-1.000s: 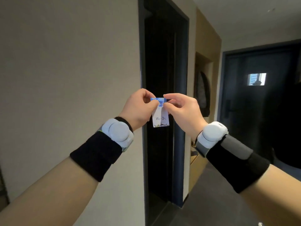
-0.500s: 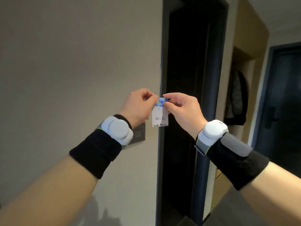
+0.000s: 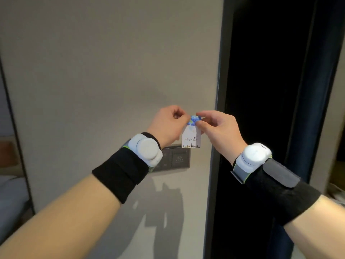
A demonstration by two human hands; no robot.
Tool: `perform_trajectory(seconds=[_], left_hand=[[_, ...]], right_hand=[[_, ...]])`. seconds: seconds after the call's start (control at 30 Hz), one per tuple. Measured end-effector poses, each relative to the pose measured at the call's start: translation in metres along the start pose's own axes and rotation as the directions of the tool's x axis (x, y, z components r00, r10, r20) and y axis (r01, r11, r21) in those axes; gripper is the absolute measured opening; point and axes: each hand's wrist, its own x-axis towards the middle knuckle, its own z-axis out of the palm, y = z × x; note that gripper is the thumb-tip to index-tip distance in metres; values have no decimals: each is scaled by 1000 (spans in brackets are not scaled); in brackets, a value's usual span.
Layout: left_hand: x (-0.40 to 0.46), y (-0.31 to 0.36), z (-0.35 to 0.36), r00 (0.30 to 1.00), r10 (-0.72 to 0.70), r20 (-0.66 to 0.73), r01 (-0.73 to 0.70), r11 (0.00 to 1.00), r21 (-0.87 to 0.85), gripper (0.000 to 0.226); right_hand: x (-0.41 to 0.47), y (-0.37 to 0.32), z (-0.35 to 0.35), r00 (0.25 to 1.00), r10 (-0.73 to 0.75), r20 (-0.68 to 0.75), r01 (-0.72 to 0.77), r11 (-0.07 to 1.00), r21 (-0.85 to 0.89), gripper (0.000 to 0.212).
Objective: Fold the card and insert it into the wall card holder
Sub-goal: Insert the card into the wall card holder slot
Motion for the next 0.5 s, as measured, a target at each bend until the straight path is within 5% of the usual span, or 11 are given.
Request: perform_trajectory(seconds=[0.5], left_hand=[[6,-9,62,968,-43,-247,121,943,311,11]], right_hand=[[46,81,-24,971,-92,222,72,993,98,15]])
